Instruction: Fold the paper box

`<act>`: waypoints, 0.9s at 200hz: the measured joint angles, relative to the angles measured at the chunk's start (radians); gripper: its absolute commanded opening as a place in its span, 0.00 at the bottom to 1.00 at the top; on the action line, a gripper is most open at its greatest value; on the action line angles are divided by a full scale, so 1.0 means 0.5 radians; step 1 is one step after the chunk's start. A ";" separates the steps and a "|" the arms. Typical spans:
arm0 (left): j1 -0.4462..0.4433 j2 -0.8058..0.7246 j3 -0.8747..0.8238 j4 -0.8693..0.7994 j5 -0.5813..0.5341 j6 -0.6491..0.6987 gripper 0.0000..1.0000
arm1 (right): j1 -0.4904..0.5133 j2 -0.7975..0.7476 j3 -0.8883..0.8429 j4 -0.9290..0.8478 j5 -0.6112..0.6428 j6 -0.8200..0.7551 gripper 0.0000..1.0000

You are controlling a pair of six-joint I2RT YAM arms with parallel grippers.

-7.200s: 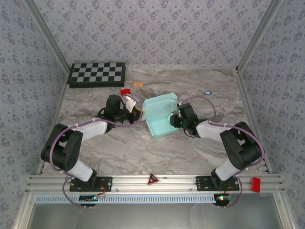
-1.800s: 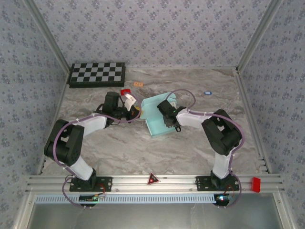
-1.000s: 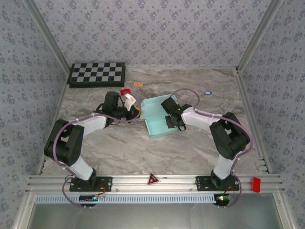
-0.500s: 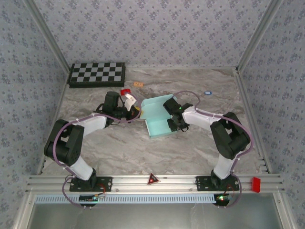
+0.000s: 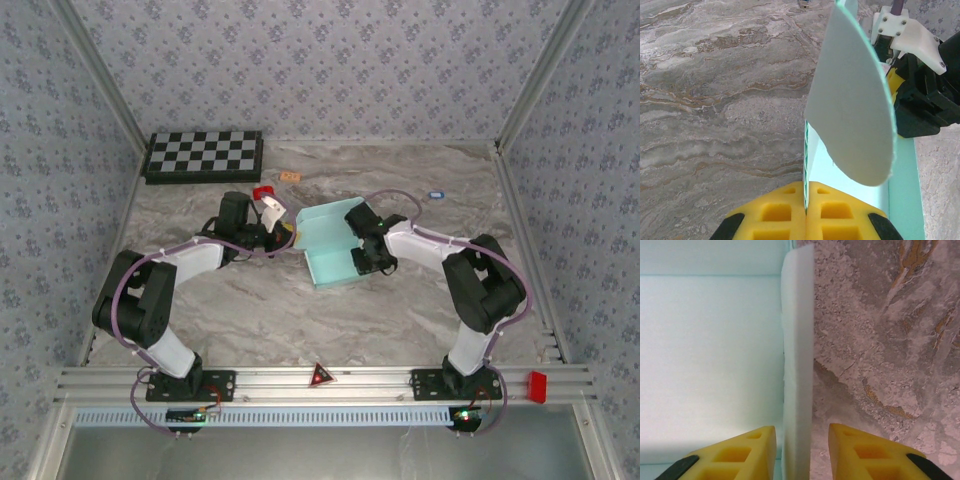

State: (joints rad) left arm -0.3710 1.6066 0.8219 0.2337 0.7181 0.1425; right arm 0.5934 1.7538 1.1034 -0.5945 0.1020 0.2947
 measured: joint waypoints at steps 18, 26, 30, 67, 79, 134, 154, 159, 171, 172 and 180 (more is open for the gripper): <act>0.000 0.000 0.000 0.000 0.000 0.000 0.00 | -0.014 0.000 0.000 0.024 -0.020 0.002 0.27; 0.000 0.000 0.000 0.000 0.001 0.000 0.00 | -0.015 0.000 0.000 0.037 -0.023 0.003 0.26; 0.000 0.000 0.000 0.000 0.000 0.000 0.00 | -0.018 0.000 0.000 0.043 -0.024 0.004 0.25; 0.000 0.000 0.000 -0.001 0.002 0.000 0.00 | -0.019 0.017 0.001 0.066 -0.003 0.007 0.19; 0.000 0.000 0.000 -0.007 0.007 0.000 0.00 | -0.017 0.041 0.002 0.075 0.016 0.006 0.18; -0.002 0.001 0.000 -0.013 0.007 0.011 0.00 | 0.015 0.082 0.038 0.047 0.098 0.006 0.15; -0.004 0.002 0.000 -0.014 0.007 0.014 0.00 | 0.031 0.108 0.072 0.012 0.142 0.005 0.14; -0.004 0.002 0.000 -0.014 0.007 0.014 0.00 | 0.036 0.114 0.079 0.002 0.154 0.005 0.14; -0.004 0.005 0.000 -0.014 0.007 0.014 0.00 | 0.045 0.130 0.100 -0.021 0.179 0.005 0.15; -0.004 0.005 0.000 -0.014 0.007 0.015 0.00 | 0.046 0.132 0.101 -0.022 0.181 0.005 0.15; -0.004 0.006 0.000 -0.014 0.007 0.015 0.00 | 0.050 0.140 0.114 -0.037 0.195 0.005 0.15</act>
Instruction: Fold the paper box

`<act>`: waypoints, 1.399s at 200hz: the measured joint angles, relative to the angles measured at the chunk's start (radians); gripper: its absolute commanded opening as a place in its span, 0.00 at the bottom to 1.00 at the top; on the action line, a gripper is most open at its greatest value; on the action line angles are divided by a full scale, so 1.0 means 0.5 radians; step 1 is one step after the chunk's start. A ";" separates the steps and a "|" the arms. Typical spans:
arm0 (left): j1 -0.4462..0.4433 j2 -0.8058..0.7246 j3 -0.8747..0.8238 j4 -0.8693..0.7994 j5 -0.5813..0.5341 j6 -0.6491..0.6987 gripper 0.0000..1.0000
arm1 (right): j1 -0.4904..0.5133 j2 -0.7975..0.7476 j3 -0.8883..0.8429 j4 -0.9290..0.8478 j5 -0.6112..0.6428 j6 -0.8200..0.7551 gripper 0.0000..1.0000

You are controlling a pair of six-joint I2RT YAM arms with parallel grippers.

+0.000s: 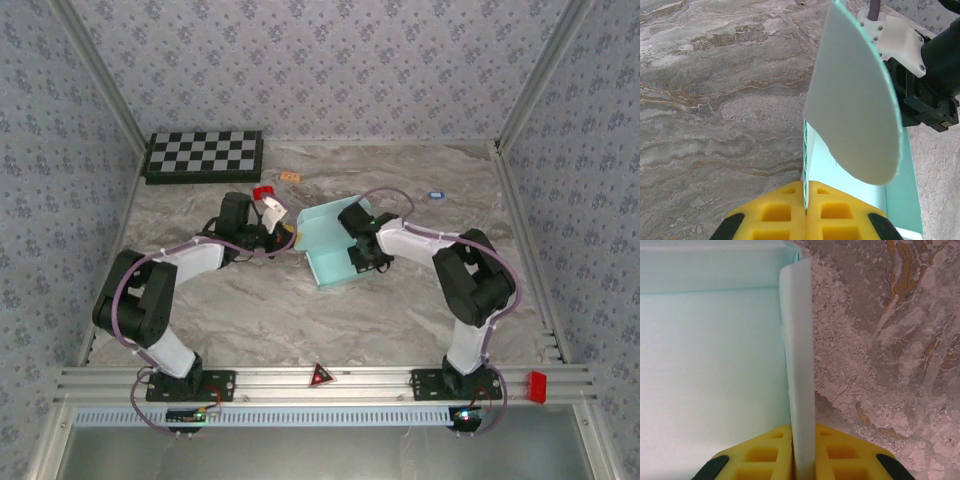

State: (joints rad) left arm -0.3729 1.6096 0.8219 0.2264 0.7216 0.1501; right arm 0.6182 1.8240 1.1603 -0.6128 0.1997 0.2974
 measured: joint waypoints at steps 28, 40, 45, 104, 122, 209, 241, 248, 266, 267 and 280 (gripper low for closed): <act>0.000 0.005 0.000 -0.002 0.001 0.008 0.00 | 0.014 0.023 0.027 -0.035 0.047 0.001 0.15; 0.000 0.005 0.000 -0.005 0.001 0.013 0.00 | 0.018 0.030 0.034 -0.047 0.066 0.001 0.15; 0.000 0.005 0.000 -0.008 0.001 0.014 0.00 | 0.021 0.033 0.039 -0.052 0.072 0.001 0.15; 0.000 0.005 0.000 -0.015 0.001 0.014 0.00 | 0.040 0.049 0.053 -0.072 0.126 0.002 0.15; 0.000 0.005 0.001 -0.016 0.001 0.014 0.00 | 0.040 0.049 0.053 -0.070 0.124 0.002 0.17; 0.000 0.040 0.047 -0.029 0.008 0.014 0.00 | 0.016 -0.067 -0.035 -0.027 0.003 0.060 0.36; 0.000 0.054 0.072 -0.030 0.008 0.022 0.14 | 0.016 -0.108 -0.050 -0.009 -0.043 0.064 0.40; 0.000 0.056 0.074 -0.029 0.008 0.027 0.19 | 0.016 -0.117 -0.056 -0.007 -0.050 0.063 0.41; 0.000 0.057 0.081 -0.030 0.006 0.023 0.33 | 0.016 -0.145 -0.072 0.003 -0.066 0.063 0.43; 0.000 0.057 0.082 -0.029 0.006 0.034 0.33 | 0.016 -0.147 -0.072 0.004 -0.068 0.064 0.44; 0.000 0.057 0.089 -0.029 -0.005 0.030 0.40 | 0.012 -0.169 -0.079 0.008 -0.082 0.066 0.45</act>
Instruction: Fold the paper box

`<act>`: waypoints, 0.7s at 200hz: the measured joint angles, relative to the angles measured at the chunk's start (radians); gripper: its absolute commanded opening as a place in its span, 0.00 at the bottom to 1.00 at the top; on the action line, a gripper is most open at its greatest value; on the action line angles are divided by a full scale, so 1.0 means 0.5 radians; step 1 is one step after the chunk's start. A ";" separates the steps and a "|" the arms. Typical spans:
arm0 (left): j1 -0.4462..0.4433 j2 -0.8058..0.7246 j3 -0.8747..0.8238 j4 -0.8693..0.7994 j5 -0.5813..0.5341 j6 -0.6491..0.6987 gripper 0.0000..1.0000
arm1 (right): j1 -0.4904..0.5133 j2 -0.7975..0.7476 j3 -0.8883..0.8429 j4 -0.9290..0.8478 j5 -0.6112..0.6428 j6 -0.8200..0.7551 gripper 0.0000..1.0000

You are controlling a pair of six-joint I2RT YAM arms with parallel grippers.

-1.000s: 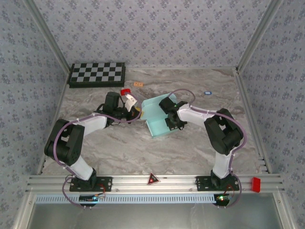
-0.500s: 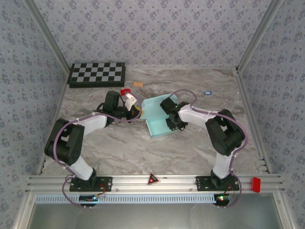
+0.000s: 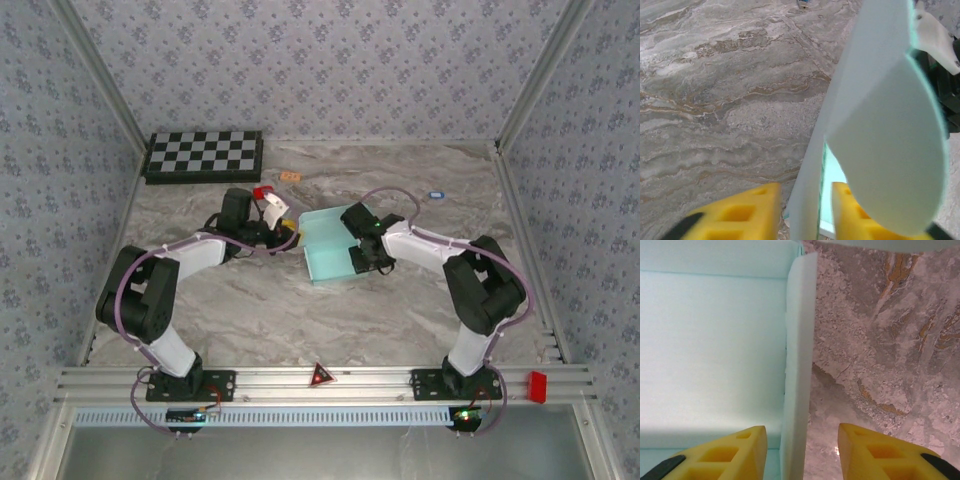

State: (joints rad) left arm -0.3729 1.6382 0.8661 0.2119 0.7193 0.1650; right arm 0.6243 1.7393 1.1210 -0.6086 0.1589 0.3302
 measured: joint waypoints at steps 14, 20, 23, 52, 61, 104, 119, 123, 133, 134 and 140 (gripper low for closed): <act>0.000 0.000 0.005 0.000 -0.011 -0.009 0.46 | -0.007 -0.035 -0.014 0.013 -0.014 0.005 0.49; 0.000 0.000 0.006 -0.001 -0.020 -0.014 0.48 | -0.010 -0.050 -0.019 0.014 -0.021 0.005 0.50; 0.000 0.000 0.006 -0.001 -0.022 -0.015 0.49 | -0.010 -0.060 -0.023 0.019 -0.021 0.003 0.50; -0.001 -0.008 0.006 -0.004 -0.079 -0.040 0.58 | -0.021 -0.159 -0.070 0.068 -0.035 0.004 0.52; -0.001 -0.023 0.005 -0.008 -0.098 -0.038 0.59 | -0.025 -0.198 -0.090 0.085 -0.034 0.004 0.52; -0.001 -0.205 0.005 -0.067 -0.185 -0.069 0.64 | -0.064 -0.424 -0.184 0.145 -0.019 -0.006 0.53; -0.001 -0.314 -0.003 -0.091 -0.216 -0.079 0.66 | -0.099 -0.513 -0.211 0.180 -0.026 -0.014 0.53; -0.001 -0.347 -0.007 -0.100 -0.225 -0.080 0.66 | -0.111 -0.534 -0.220 0.188 -0.031 -0.014 0.53; -0.001 -0.417 -0.016 -0.123 -0.251 -0.086 0.67 | -0.140 -0.586 -0.243 0.208 -0.046 -0.019 0.53; -0.001 -0.431 -0.018 -0.127 -0.256 -0.088 0.67 | -0.143 -0.593 -0.246 0.211 -0.050 -0.018 0.53; -0.001 -0.471 -0.023 -0.140 -0.276 -0.092 0.67 | -0.162 -0.619 -0.261 0.220 -0.059 -0.019 0.53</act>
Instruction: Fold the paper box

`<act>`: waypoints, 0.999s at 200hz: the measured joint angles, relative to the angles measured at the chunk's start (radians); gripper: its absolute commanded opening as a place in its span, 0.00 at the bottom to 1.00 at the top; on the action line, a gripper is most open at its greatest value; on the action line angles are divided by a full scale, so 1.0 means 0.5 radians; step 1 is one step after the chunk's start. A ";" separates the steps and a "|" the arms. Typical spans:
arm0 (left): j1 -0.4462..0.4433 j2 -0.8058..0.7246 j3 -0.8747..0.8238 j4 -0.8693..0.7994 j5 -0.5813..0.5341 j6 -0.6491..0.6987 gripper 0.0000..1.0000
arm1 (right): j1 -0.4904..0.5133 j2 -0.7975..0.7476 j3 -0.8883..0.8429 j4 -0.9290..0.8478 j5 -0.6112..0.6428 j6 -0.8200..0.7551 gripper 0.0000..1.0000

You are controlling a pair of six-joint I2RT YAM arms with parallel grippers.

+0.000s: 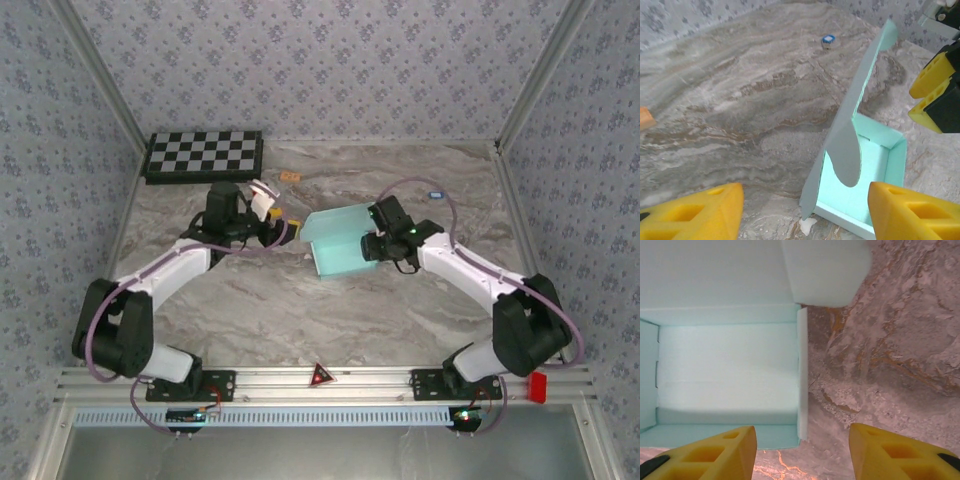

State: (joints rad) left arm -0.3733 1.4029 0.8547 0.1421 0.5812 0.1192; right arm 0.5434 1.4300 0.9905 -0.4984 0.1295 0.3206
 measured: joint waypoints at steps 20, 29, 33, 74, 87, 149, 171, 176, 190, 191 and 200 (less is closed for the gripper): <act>0.001 -0.120 -0.002 -0.072 -0.099 -0.032 0.68 | -0.064 -0.070 -0.059 0.029 -0.034 0.002 0.53; 0.001 -0.178 -0.002 -0.119 -0.161 -0.059 0.69 | -0.098 -0.095 -0.081 0.036 -0.047 0.006 0.53; 0.002 -0.201 -0.002 -0.137 -0.193 -0.071 0.69 | -0.114 -0.102 -0.089 0.038 -0.057 0.008 0.53; 0.090 -0.426 0.016 -0.397 -0.555 -0.296 0.73 | -0.311 -0.135 -0.098 0.041 -0.092 0.022 0.53; 0.143 -0.467 0.070 -0.558 -0.668 -0.385 0.78 | -0.379 -0.135 -0.098 0.040 -0.098 0.023 0.53; 0.351 -0.538 0.302 -1.133 -0.840 -0.542 0.79 | -0.803 0.044 0.090 -0.031 -0.172 -0.046 0.49; 0.351 -0.538 0.301 -1.230 -0.842 -0.541 0.79 | -0.932 0.236 0.274 -0.060 -0.223 -0.104 0.46; 0.351 -0.538 0.301 -1.238 -0.842 -0.540 0.79 | -0.958 0.282 0.320 -0.065 -0.240 -0.111 0.46; 0.351 -0.538 0.301 -1.251 -0.842 -0.539 0.79 | -1.032 0.415 0.450 -0.071 -0.287 -0.139 0.43; 0.351 -0.539 0.301 -1.251 -0.842 -0.539 0.79 | -1.035 0.421 0.456 -0.072 -0.291 -0.140 0.43; 0.351 -0.540 0.301 -1.268 -0.842 -0.534 0.79 | -1.077 0.497 0.532 -0.070 -0.326 -0.150 0.41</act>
State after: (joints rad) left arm -0.1978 1.1328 1.0054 -0.4919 0.1604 -0.1478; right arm 0.0051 1.6783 1.2564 -0.5335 -0.0334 0.2459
